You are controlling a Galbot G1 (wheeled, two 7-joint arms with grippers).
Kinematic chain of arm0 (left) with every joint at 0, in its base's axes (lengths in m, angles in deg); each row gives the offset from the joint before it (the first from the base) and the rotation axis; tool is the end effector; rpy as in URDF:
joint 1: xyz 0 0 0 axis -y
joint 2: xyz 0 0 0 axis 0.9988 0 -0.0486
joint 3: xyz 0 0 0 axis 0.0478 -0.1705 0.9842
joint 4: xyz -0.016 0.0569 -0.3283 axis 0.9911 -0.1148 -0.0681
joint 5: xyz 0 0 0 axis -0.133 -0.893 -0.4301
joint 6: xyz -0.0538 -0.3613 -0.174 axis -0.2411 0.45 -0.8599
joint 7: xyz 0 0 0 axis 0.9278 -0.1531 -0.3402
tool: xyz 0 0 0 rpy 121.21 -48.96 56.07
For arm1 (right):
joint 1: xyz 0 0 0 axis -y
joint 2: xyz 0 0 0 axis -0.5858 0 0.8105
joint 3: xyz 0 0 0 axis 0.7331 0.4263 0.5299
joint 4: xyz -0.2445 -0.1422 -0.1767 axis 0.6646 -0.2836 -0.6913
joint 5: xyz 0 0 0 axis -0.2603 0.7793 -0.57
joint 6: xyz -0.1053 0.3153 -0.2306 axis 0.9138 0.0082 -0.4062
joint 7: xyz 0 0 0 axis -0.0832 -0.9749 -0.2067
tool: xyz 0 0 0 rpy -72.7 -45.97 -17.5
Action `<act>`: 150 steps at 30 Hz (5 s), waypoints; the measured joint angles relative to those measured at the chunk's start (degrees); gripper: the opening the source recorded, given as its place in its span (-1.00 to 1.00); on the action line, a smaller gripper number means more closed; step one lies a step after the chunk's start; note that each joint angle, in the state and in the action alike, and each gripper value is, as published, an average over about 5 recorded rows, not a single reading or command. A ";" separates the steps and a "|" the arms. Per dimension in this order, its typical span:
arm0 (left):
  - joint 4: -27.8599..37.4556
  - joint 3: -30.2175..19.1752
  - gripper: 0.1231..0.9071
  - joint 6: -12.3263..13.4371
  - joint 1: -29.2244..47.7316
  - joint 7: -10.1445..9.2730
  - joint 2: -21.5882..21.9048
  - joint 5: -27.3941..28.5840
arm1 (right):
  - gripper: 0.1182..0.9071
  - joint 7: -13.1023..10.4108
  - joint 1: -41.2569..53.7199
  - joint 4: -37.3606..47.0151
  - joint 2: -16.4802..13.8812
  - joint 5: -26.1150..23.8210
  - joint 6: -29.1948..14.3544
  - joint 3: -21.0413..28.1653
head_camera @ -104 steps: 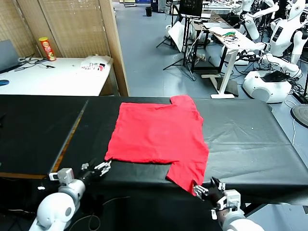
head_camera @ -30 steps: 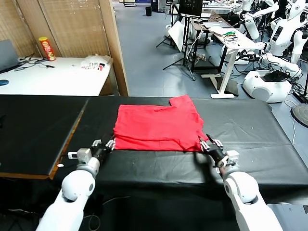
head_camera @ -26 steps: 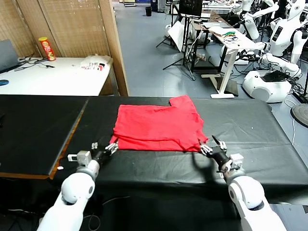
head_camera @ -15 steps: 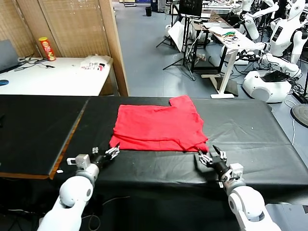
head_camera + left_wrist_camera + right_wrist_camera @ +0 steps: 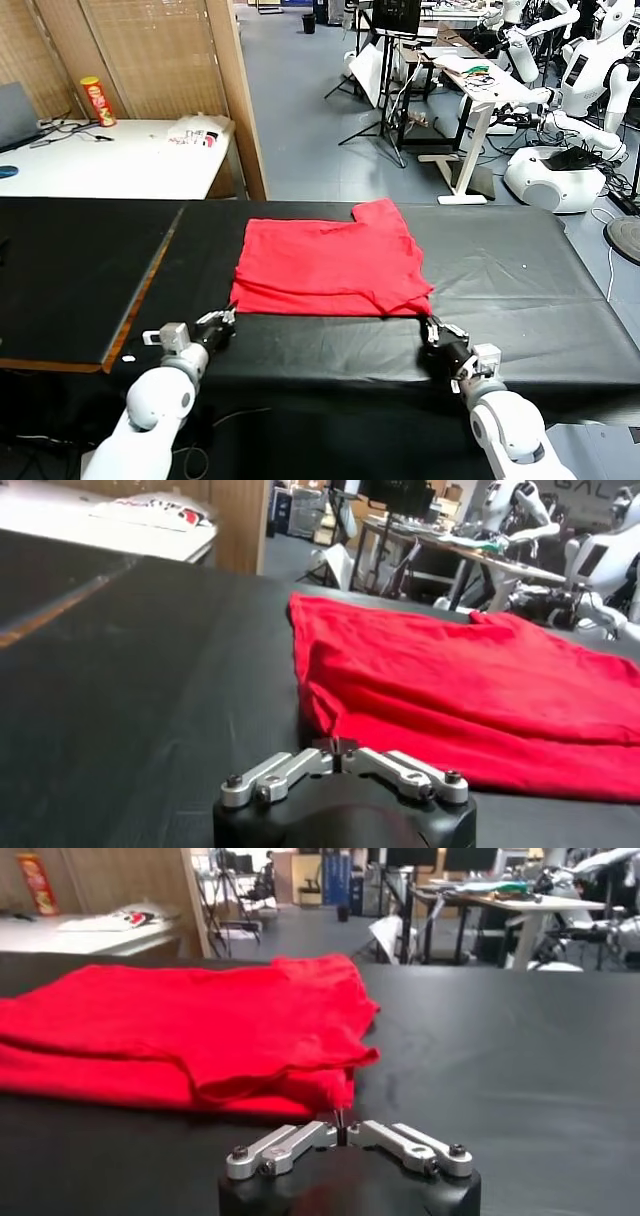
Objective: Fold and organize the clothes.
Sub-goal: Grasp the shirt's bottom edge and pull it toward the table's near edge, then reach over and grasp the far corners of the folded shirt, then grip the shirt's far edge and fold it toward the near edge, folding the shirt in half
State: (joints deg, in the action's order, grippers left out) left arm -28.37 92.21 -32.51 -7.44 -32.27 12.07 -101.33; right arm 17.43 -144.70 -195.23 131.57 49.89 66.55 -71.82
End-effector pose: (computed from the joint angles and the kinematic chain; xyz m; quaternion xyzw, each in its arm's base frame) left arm 0.3451 0.0636 -0.3074 -0.0568 -0.9764 0.0148 0.2079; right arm 0.2993 -0.0659 -0.2630 0.0738 -0.9747 0.0163 0.2105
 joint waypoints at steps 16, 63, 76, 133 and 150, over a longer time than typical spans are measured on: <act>-12.37 2.22 -0.99 -2.94 -12.83 -0.84 6.45 3.50 | -0.98 -1.26 -13.17 -10.15 1.31 -2.25 4.47 -2.45; 10.56 -10.10 0.72 -10.50 25.50 -5.99 8.54 -15.64 | 0.72 -7.58 44.01 36.51 4.92 3.34 0.63 16.28; 27.94 -12.94 0.72 -12.25 34.94 -4.04 2.00 -12.95 | 0.72 -5.47 50.88 49.33 8.86 3.13 3.47 16.96; 0.54 -7.27 -0.99 -10.26 15.82 -5.29 13.82 -13.67 | -0.99 -5.27 20.95 9.77 -6.88 11.46 7.13 9.97; -10.69 -4.34 -0.99 -10.31 2.59 -5.43 15.33 -9.24 | -0.99 -6.20 10.46 0.77 -8.41 9.96 11.13 8.36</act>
State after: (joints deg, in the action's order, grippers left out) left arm -39.05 87.87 -42.82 -4.86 -37.70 27.40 -110.58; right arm 11.23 -134.24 -194.47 123.15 59.84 77.68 -63.46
